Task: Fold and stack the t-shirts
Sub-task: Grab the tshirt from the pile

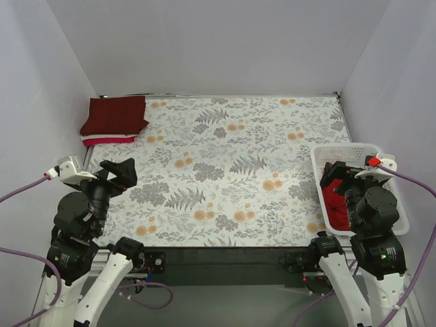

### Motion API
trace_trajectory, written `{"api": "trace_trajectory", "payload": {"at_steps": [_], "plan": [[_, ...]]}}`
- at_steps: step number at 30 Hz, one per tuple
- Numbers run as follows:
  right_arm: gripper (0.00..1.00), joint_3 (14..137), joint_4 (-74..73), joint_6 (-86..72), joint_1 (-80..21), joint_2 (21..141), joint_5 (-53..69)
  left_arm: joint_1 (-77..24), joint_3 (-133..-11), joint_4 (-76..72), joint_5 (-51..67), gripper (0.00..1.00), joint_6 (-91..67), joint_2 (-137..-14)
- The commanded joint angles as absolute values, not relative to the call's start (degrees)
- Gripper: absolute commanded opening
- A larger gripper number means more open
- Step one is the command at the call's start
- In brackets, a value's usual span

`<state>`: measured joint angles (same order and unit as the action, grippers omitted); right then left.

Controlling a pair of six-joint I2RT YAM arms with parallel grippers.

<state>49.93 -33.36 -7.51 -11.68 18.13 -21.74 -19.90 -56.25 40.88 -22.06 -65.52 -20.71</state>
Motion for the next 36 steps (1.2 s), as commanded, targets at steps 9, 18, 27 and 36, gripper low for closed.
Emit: {"api": "trace_trajectory", "payload": {"at_steps": [9,18,27,36], "plan": [[0.98,49.4,-32.1,-11.0,-11.6,28.5,-14.3,-20.1,-45.9,31.5,-13.2,0.98,-67.3,-26.2],[0.98,50.9,-33.2,-21.9,-11.5,48.2,-26.2,-20.1,-34.5,23.8,-8.6,0.98,-68.6,-31.5],[0.98,50.4,-30.0,-26.4,-0.6,61.9,-31.2,-20.4,-32.5,22.7,-9.1,0.98,-67.1,-31.8],[0.97,42.5,-21.8,-30.2,13.3,69.5,-23.4,-21.5,-32.2,22.5,-9.0,0.95,-66.2,-30.7]]}}
